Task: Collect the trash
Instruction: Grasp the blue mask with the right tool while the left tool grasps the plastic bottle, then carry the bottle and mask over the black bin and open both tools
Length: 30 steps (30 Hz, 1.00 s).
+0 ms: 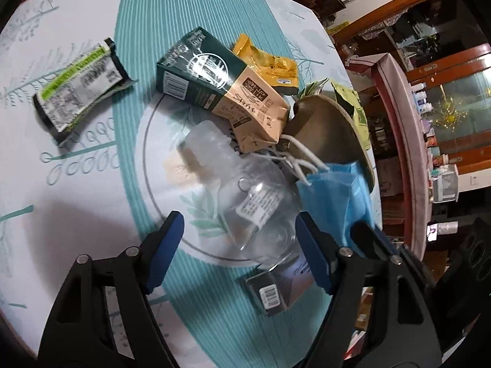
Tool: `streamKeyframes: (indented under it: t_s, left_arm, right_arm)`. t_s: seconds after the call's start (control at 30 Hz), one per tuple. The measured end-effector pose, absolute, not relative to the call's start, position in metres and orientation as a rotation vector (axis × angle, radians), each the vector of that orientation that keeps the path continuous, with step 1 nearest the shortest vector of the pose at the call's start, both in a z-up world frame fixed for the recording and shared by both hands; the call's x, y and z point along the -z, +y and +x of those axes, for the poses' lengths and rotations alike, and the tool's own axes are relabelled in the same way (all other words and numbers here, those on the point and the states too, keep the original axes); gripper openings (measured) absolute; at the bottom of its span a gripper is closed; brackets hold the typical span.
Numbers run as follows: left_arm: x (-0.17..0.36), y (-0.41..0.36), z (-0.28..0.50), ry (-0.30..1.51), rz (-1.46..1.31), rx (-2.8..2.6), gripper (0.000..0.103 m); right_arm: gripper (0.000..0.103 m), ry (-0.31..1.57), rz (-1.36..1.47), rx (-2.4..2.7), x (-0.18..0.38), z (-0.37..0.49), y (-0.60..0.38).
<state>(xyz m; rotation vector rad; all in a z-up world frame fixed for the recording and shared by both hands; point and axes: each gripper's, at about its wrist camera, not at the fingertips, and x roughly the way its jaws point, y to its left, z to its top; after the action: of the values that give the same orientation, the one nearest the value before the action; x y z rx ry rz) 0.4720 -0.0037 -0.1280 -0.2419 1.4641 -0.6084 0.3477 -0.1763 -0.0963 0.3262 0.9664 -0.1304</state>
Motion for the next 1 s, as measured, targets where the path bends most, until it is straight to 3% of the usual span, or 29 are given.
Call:
streamKeyframes:
  t_s: [0.2,0.33,0.37,1.0]
  left_arm:
    - [0.138,-0.02,0.476,1.468,-0.305,0.645,0.052]
    - [0.132,-0.031,0.471,1.422,-0.28,0.638,0.047]
    - [0.129,-0.033,0.468,1.407,-0.271,0.642,0.024]
    - [0.041,0.013,0.328,1.269,-0.052,0.614,0.027]
  right_arm:
    - [0.007,0.965,0.333,0.119,0.098,0.347,-0.167]
    - [0.007,0.957,0.337,0.103,0.093,0.343,-0.161]
    - [0.007,0.955,0.338,0.099,0.091,0.341,-0.16]
    - [0.006,0.902,0.324,-0.111,0.035,0.212,-0.129]
